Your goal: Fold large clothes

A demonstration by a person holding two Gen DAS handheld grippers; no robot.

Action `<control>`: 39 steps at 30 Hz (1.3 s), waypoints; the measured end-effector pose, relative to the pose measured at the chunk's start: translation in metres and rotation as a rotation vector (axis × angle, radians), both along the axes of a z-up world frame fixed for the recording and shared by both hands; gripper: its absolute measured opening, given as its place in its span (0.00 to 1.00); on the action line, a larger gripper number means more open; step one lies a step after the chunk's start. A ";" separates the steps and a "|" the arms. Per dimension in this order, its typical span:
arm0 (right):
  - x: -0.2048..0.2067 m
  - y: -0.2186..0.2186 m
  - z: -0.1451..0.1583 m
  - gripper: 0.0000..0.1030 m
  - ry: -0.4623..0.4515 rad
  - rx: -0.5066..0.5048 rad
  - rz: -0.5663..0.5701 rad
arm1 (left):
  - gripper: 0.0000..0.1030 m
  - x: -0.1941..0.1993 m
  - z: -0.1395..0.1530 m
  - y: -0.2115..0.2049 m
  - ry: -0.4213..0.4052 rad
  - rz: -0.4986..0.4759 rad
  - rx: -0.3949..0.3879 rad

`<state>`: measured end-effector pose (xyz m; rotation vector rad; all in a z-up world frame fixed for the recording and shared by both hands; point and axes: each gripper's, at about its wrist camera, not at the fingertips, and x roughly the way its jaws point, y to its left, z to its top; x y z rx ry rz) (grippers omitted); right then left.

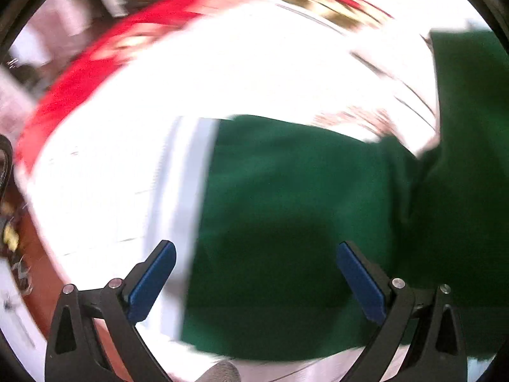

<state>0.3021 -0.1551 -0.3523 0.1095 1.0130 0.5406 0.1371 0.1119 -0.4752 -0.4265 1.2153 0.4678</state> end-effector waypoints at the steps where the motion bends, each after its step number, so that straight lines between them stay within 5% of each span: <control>1: -0.008 0.027 -0.006 0.21 -0.003 -0.025 0.054 | 1.00 -0.018 0.008 0.017 0.001 0.038 0.024; 5: -0.052 0.125 -0.053 0.21 -0.021 -0.171 0.291 | 1.00 -0.094 0.032 0.082 0.039 0.196 0.124; 9: -0.091 0.196 -0.143 0.24 0.075 -0.360 0.485 | 1.00 -0.155 0.029 0.126 0.102 0.312 0.172; 11: -0.102 0.215 -0.175 0.38 0.132 -0.453 0.546 | 1.00 -0.171 0.035 0.130 0.118 0.358 0.173; 14: -0.107 0.218 -0.161 0.66 0.129 -0.434 0.600 | 1.00 -0.179 0.055 0.139 0.089 0.394 0.161; 19: -0.090 0.175 -0.124 0.72 0.334 -0.254 0.602 | 1.00 -0.151 0.108 0.133 -0.027 0.356 0.154; 23: -0.104 0.105 -0.109 0.72 0.510 -0.087 0.478 | 1.00 -0.105 0.113 0.109 -0.075 0.244 0.114; 26: -0.090 0.030 -0.105 0.71 0.557 -0.036 0.292 | 1.00 -0.064 0.079 0.078 -0.034 0.148 0.093; 27: -0.139 0.030 -0.098 0.72 0.558 -0.034 0.255 | 1.00 -0.052 0.061 0.069 -0.007 0.123 0.106; 30: -0.091 -0.024 -0.109 0.72 0.552 -0.032 0.119 | 1.00 -0.038 -0.005 0.053 0.126 0.080 0.215; 32: -0.049 -0.056 -0.117 0.72 0.549 -0.025 0.054 | 1.00 -0.045 -0.058 0.052 0.218 0.072 0.206; 33: -0.069 -0.063 -0.132 0.72 0.550 -0.022 0.036 | 1.00 -0.050 -0.072 0.054 0.220 0.076 0.188; 39: -0.005 -0.096 -0.163 0.72 0.551 0.056 0.001 | 1.00 -0.062 -0.051 0.070 0.159 0.147 0.108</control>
